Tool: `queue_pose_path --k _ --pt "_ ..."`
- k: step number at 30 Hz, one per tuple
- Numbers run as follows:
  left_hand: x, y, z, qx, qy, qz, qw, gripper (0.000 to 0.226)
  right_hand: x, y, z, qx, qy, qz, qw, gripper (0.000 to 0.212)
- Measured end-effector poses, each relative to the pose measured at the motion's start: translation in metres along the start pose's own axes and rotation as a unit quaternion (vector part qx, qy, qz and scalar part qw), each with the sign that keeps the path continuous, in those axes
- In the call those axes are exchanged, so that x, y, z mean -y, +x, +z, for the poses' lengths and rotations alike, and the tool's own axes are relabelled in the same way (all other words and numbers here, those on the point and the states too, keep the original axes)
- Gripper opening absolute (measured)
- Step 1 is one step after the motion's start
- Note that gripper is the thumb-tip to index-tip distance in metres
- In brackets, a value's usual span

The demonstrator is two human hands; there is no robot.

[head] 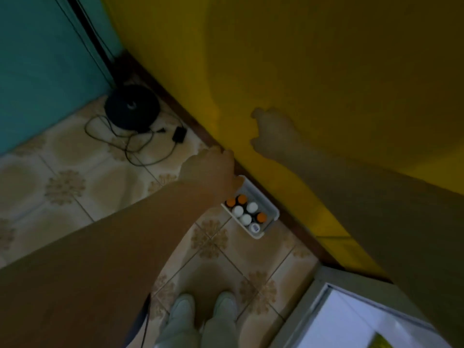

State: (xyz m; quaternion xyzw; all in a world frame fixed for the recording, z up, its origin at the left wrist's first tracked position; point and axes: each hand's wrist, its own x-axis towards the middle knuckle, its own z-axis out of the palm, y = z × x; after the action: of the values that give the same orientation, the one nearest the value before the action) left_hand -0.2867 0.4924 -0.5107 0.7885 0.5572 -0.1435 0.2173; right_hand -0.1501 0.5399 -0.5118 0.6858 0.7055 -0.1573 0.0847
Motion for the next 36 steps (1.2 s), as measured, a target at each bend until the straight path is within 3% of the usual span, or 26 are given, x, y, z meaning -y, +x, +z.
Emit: queue_pose_path --k 4,9,13,19,27,36 --pt "-0.007 -0.056 -0.098 -0.078 -0.019 0.028 0.996 0.044 0.034 -0.044 -0.122 -0.068 0.037 -0.026 0.997 0.041" --pt "-0.026 -0.13 -0.207 -0.14 -0.012 0.015 0.99 0.051 0.056 -0.109 -0.259 -0.137 0.005 -0.049 0.989 0.034" --pt "-0.048 -0.184 -0.259 -0.164 -0.033 0.004 0.986 0.061 0.053 -0.158 -0.338 -0.16 -0.026 -0.045 0.986 0.041" --pt "-0.091 -0.24 -0.332 -0.206 -0.007 0.055 0.977 0.059 0.03 -0.238 -0.424 -0.23 -0.025 0.008 0.973 0.044" --pt "-0.177 -0.302 -0.367 -0.225 0.023 0.229 0.947 0.061 -0.028 -0.383 -0.451 -0.307 -0.011 0.217 0.927 0.038" --pt "-0.34 -0.42 -0.325 -0.163 0.007 0.479 0.862 0.059 -0.09 -0.643 -0.414 -0.31 0.01 0.482 0.819 0.03"
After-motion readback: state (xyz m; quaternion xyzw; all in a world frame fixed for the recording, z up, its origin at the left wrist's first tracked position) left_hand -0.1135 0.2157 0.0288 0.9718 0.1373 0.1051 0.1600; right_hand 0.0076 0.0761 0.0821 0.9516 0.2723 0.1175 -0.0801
